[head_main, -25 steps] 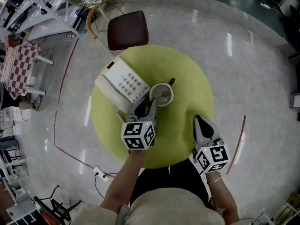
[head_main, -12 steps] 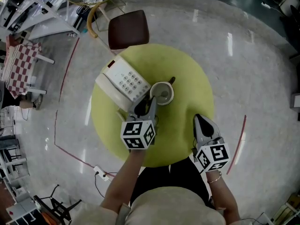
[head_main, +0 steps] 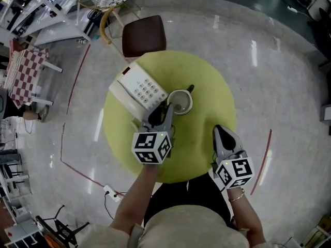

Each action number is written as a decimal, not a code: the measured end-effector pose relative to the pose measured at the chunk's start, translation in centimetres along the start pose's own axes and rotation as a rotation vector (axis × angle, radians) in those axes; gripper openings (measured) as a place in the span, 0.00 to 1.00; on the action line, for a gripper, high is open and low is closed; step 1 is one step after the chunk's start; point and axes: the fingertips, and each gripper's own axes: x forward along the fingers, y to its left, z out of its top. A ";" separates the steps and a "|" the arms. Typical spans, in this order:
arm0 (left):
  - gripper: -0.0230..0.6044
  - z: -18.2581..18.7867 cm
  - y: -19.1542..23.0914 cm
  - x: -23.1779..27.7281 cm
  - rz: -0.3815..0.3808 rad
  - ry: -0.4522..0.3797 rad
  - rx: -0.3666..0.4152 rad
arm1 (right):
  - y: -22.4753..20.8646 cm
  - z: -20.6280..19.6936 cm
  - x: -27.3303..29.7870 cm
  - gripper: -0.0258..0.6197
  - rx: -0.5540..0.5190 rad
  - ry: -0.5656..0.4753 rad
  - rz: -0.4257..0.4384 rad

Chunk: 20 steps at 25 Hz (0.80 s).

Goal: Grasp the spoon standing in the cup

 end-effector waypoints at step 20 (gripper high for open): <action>0.19 4.2 -1.5 -4.7 -0.028 -0.116 0.054 | 2.6 1.9 -2.2 0.04 -0.050 -0.082 0.019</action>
